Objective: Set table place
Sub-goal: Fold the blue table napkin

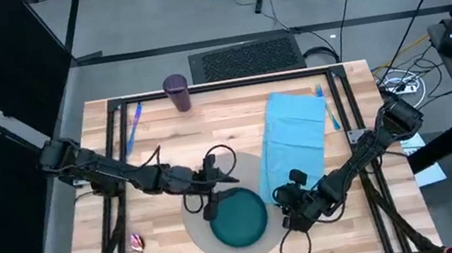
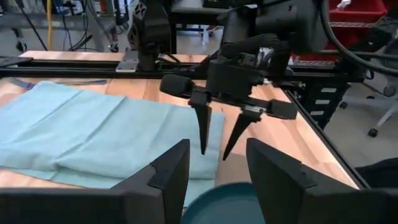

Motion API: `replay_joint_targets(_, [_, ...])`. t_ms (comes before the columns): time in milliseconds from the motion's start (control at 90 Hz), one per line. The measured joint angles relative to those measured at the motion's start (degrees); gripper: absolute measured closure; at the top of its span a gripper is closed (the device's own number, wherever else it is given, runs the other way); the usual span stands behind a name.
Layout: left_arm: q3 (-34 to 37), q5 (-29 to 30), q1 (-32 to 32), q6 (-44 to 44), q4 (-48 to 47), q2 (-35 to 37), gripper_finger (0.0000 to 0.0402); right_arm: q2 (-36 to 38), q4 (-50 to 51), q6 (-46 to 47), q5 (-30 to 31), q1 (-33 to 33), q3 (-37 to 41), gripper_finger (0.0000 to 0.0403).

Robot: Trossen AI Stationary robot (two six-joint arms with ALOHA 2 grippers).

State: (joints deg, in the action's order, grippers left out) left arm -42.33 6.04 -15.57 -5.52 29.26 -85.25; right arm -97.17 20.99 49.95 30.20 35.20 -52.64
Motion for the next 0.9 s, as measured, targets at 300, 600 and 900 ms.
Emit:
replay_joint_targets(300, [0.0,0.5,-1.8,0.0,0.0,0.0,0.0258,-3.0,-1.4,0.0,-0.2,0.6,0.0,0.0271])
replay_joint_targets(600, [0.1,1.9,-3.3,0.0,0.2,0.0,0.0258,-5.6,-2.3,0.2,0.0,0.4,0.0,0.0272])
replay_joint_targets(900, [0.1,2.0,-3.3,-0.1,0.2,0.0,0.0258,-5.6,-2.4,0.3,0.1,0.4,0.0,0.0344])
